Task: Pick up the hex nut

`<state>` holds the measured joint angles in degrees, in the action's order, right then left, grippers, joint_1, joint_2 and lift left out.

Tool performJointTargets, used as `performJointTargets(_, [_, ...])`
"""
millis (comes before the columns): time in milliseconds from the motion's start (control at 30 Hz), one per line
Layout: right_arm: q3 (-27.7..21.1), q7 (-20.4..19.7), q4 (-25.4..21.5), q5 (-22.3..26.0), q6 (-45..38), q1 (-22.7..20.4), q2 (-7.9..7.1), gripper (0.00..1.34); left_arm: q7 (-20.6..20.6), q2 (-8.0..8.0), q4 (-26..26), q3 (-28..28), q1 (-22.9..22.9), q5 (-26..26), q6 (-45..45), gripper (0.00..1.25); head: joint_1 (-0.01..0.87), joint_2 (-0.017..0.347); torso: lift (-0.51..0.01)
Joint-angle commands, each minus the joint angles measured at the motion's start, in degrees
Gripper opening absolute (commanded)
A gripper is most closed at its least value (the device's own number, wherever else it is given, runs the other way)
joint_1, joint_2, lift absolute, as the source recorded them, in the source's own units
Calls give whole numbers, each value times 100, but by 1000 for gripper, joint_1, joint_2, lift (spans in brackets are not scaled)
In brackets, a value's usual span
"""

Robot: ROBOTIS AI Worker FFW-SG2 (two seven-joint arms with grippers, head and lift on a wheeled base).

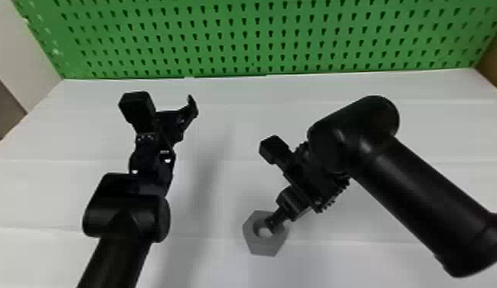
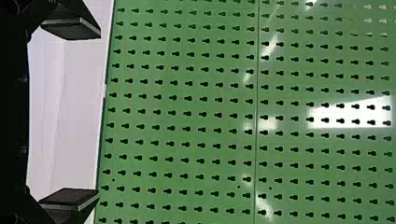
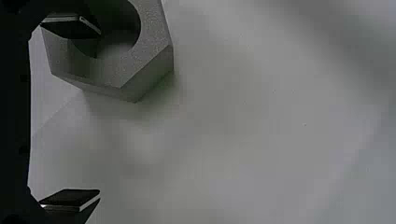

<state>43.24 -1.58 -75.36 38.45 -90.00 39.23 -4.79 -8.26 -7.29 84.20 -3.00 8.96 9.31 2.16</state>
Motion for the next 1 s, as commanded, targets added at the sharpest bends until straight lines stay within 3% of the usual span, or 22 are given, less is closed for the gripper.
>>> performJointTargets(0, [-17, 0, 12, 5, -8, -38, 5, 1244, 0, 0, 0, -8, 0, 0, 4, 1158, 785, 155, -78])
performJointTargets(967, [-175, 0, 311, -12, -8, 6, 119, 1247, 0, 0, 0, -26, -9, 9, 4, 1158, 785, 155, -78])
